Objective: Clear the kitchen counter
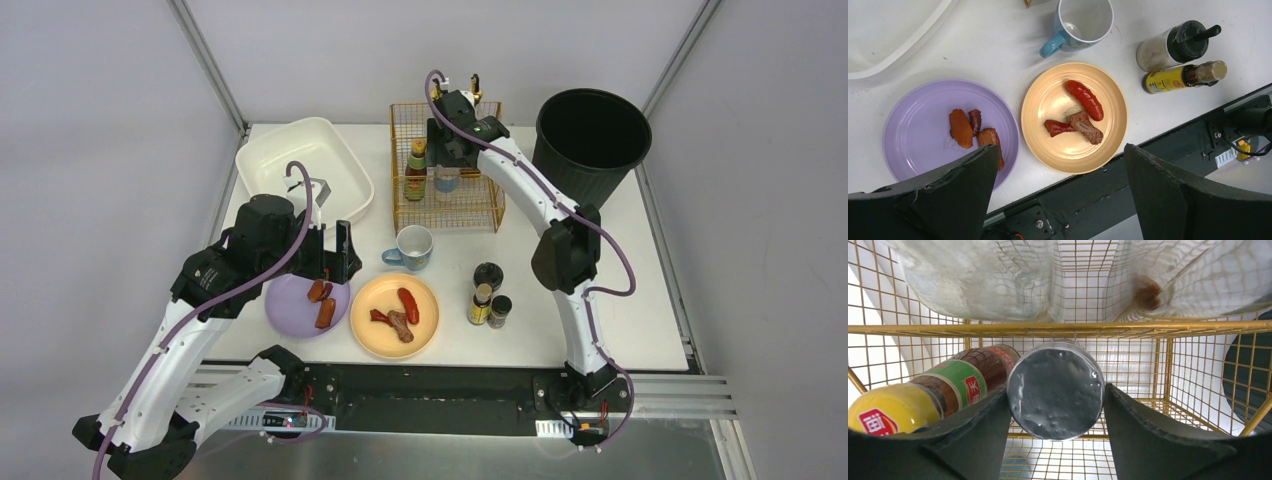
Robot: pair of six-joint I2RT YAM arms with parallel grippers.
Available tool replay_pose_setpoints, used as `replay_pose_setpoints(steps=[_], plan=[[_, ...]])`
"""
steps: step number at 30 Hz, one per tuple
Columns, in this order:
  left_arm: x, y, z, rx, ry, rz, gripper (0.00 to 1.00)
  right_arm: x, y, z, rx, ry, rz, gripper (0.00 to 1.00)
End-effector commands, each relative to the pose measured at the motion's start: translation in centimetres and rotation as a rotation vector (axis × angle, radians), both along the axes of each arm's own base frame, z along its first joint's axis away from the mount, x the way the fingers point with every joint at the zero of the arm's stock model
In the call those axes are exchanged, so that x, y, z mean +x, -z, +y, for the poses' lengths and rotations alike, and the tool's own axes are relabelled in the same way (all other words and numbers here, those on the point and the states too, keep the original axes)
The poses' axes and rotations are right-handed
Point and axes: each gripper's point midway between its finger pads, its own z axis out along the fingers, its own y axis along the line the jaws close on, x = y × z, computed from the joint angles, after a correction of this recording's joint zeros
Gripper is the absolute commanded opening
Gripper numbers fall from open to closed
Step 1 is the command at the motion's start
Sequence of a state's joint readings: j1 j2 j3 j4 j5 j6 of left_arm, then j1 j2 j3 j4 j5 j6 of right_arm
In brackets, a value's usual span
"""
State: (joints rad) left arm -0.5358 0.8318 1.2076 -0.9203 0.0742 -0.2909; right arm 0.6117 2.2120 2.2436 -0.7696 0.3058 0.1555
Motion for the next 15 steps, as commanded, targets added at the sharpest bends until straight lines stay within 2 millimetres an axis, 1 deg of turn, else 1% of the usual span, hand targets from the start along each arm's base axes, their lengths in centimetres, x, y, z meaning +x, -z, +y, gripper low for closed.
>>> replay_pose_setpoints(steps=[1,5,9,13,15], plan=[[0.1,-1.0,-0.3,-0.017,0.015,-0.033,1.0,1.0,-2.5,0.0,0.052,0.032,-0.069,0.7],[0.2,-1.0,-0.3,-0.018,0.016,-0.029,1.0,0.5,-3.7,-0.2,0.062,0.034,-0.084,0.72],[0.2,-1.1,-0.4,-0.023,0.016,-0.027,1.0,-0.5,-5.7,-1.1,0.067,0.038,-0.116,0.74],[0.2,-1.1,-0.4,-0.023,0.013,-0.029,1.0,-2.0,-7.7,-2.2,0.076,0.04,-0.154,0.75],[0.2,-1.1,-0.4,-0.02,0.012,-0.028,1.0,-3.0,-8.6,-2.7,0.08,0.037,-0.171,0.76]])
